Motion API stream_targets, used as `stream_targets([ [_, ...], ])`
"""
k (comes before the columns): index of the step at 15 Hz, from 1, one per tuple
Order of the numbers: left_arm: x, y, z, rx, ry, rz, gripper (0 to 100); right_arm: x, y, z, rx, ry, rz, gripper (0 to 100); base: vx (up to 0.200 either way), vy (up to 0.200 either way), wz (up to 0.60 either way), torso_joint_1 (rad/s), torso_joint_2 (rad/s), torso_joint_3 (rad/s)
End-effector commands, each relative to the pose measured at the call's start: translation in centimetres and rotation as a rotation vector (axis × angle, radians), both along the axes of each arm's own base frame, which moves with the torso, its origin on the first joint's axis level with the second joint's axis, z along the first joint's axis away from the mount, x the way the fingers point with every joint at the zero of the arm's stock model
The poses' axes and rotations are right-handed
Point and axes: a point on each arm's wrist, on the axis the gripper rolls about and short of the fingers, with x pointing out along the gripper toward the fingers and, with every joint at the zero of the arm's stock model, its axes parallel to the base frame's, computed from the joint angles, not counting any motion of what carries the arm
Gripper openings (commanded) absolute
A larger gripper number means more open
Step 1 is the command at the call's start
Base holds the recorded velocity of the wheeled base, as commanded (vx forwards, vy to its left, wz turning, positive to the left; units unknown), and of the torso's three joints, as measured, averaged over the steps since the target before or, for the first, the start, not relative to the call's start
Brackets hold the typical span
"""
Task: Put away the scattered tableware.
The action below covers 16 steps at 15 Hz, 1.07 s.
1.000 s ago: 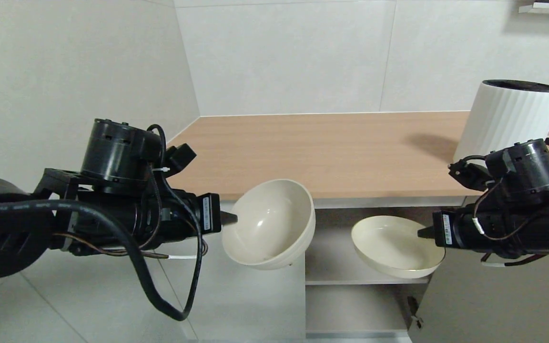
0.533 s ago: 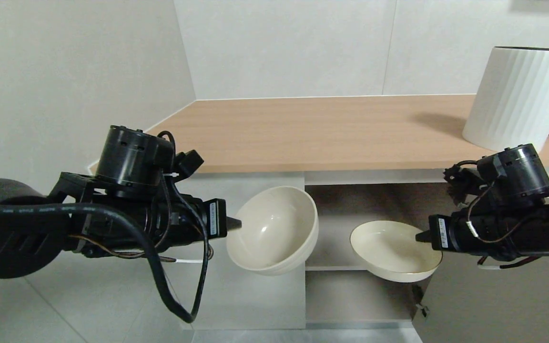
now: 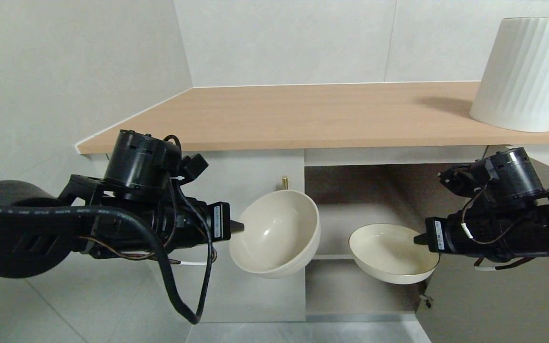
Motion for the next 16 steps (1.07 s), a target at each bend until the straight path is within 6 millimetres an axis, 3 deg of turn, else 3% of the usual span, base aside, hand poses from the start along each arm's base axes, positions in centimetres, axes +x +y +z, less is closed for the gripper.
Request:
stream_targets([
  [1, 0.1, -0.2, -0.2, 0.003, 0.008, -0.004, 0, 0.5, 0.2, -0.6, -0.004, 0.010, 0.001, 0, 0.000, 0.000, 0.00, 0.000, 0.00, 0.000],
  [4, 0.3, -1.0, -1.1, 0.025, 0.029, -0.016, 0, 2.6, 1.1, -3.4, -0.028, 0.035, -0.011, 0, 0.000, 0.000, 0.00, 0.000, 0.00, 0.000],
  [9, 0.7, -1.3, -1.9, 0.054, 0.044, 0.001, 0, 8.3, 3.0, -12.6, -0.118, -0.017, -0.152, 0, 0.000, 0.000, 0.00, 0.000, 0.00, 0.000],
  [12, 0.7, -1.5, -2.1, 0.057, 0.049, -0.004, 0, 10.2, 3.6, -15.8, -0.123, -0.071, -0.205, 0, 0.000, 0.000, 0.00, 0.000, 0.00, 0.000],
  [16, 0.6, -1.7, -2.1, 0.058, 0.048, -0.010, 0, 12.6, 3.4, -18.3, -0.141, -0.075, -0.280, 0, 0.000, 0.000, 0.00, 0.000, 0.00, 0.000],
])
